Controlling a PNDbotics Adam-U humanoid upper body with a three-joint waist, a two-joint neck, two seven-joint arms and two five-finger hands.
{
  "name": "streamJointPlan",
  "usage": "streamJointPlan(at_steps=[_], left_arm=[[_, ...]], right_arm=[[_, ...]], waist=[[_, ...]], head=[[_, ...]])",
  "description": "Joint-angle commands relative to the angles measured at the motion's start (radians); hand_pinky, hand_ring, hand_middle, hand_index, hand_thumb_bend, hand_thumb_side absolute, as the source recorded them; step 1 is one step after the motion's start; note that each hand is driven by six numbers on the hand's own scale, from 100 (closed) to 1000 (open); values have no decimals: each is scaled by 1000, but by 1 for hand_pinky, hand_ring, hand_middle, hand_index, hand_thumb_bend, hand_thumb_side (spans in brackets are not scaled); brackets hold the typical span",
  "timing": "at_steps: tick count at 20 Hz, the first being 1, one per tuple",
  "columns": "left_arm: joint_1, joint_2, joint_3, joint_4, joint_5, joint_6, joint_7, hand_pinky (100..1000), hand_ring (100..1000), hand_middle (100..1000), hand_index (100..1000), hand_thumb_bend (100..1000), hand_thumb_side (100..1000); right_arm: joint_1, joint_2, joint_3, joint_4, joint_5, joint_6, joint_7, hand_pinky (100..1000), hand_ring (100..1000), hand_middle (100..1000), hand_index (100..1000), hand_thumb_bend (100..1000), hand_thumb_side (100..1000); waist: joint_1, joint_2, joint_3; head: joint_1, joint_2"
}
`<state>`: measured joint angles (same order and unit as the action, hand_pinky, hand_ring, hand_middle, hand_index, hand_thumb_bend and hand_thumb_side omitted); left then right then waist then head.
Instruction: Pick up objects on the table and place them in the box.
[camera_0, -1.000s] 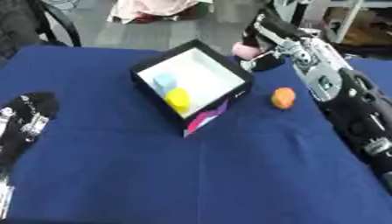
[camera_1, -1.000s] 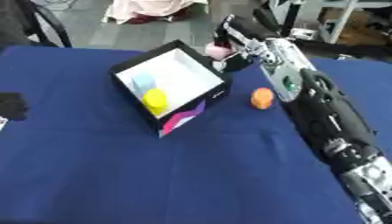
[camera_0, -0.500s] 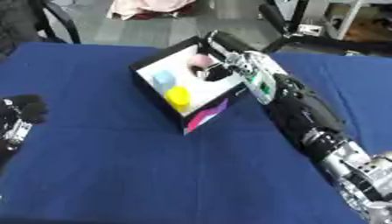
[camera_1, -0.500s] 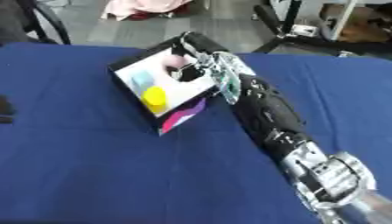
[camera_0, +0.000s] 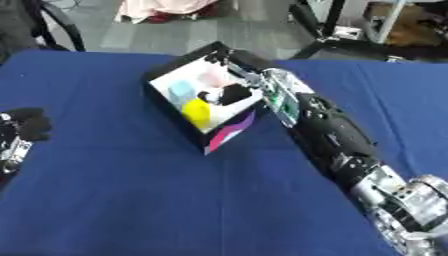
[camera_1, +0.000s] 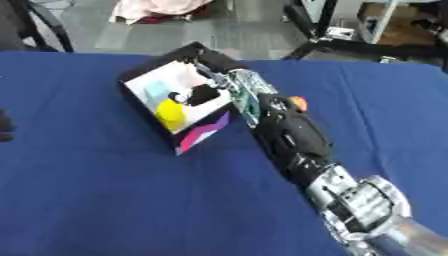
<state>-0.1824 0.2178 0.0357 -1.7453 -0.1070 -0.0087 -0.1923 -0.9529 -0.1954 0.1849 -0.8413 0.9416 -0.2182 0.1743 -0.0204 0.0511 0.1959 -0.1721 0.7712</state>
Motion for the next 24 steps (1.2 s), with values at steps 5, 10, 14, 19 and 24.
streamJointPlan(at_steps=[5,10,14,19,24], left_arm=[[13,22,21,-11,-7,3,11,688,676,615,741,534,697],[20,25,21,-5,-10,3,11,688,676,616,741,531,700],[27,26,23,-3,-12,3,10,688,677,617,741,529,701],[28,24,24,-3,-11,2,10,688,677,617,741,527,702],[29,23,24,-3,-12,3,9,687,677,618,742,525,703]], right_arm=[[75,-226,-27,-248,-126,114,77,840,835,842,924,368,455],[175,-303,-56,-240,-175,192,97,839,833,838,918,361,474],[208,-308,-68,-164,-183,201,133,838,834,836,911,357,492],[210,-291,-78,-80,-165,192,155,838,834,837,908,357,500],[209,-280,-84,-37,-146,186,151,837,833,836,908,358,502]], waist=[[-3,-9,-40],[-7,-18,-69],[-4,-22,-75],[0,-23,-75],[2,-21,-75]], head=[[32,-1],[46,-1],[50,-1],[52,-1],[54,-1]])
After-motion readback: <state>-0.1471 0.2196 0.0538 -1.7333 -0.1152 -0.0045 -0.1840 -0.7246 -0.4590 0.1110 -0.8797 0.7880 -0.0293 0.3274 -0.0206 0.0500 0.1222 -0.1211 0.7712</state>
